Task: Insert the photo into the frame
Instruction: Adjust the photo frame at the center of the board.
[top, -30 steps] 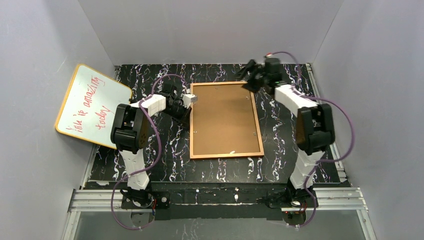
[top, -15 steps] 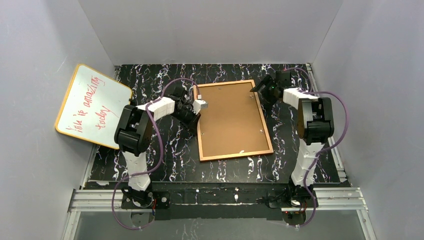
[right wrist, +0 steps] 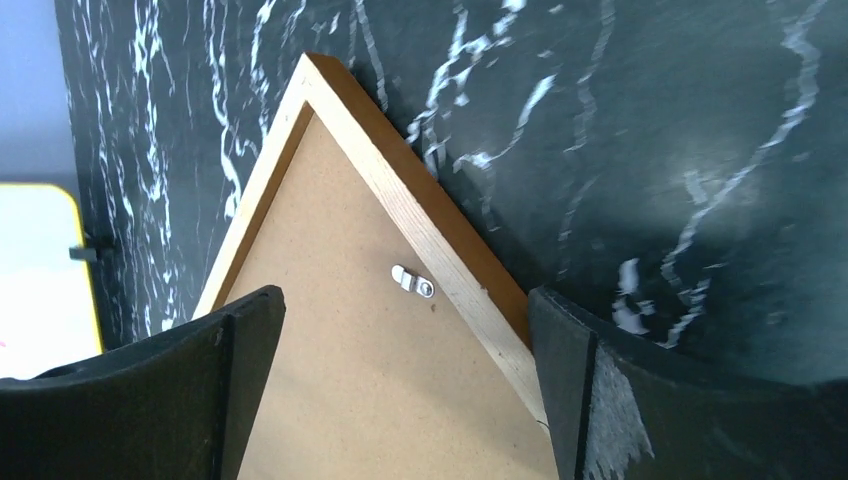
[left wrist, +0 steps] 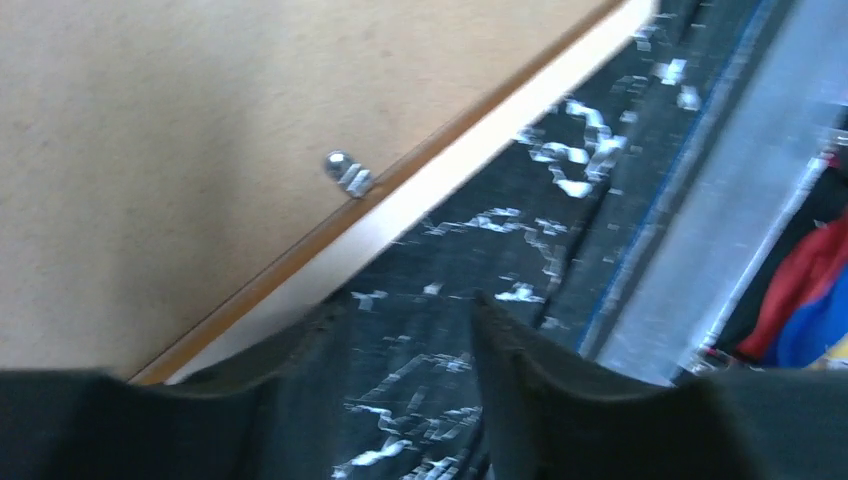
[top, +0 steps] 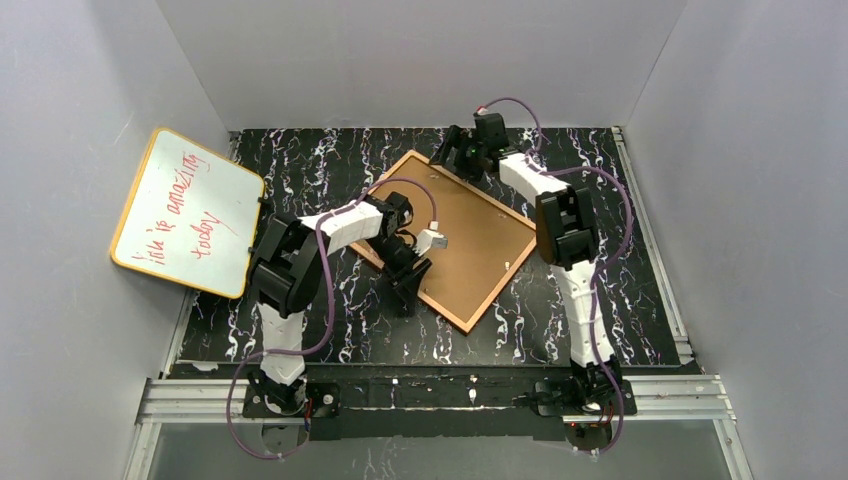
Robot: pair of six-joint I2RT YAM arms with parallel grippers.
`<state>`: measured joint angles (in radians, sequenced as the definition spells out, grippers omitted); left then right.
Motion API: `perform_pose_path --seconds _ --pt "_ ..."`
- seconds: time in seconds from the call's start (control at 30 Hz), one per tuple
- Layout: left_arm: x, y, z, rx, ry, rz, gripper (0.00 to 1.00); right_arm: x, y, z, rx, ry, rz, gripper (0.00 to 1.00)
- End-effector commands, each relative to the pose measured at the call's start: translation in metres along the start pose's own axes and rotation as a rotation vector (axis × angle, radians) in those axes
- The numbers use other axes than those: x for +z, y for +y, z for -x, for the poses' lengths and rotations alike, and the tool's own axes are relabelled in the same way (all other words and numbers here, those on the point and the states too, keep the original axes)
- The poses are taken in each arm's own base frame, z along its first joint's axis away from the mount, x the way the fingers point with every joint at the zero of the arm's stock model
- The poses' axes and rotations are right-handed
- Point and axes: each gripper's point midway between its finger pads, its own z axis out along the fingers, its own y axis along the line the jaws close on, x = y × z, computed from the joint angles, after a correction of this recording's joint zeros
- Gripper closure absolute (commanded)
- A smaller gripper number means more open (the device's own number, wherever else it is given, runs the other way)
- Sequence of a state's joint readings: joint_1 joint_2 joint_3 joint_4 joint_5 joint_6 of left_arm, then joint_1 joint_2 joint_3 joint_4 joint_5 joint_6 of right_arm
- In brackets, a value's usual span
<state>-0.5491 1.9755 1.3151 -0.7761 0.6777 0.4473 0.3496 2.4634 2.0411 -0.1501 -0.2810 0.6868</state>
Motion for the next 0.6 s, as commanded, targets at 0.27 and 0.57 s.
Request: perform_pose_path --seconds 0.27,0.57 --pt "-0.107 -0.005 0.032 0.215 -0.116 -0.116 0.29 -0.157 -0.023 0.058 0.095 -0.154 -0.182 0.01" --pt "-0.23 0.223 0.036 -0.215 -0.346 0.644 0.54 -0.244 -0.064 -0.054 0.202 -0.056 -0.275 0.01"
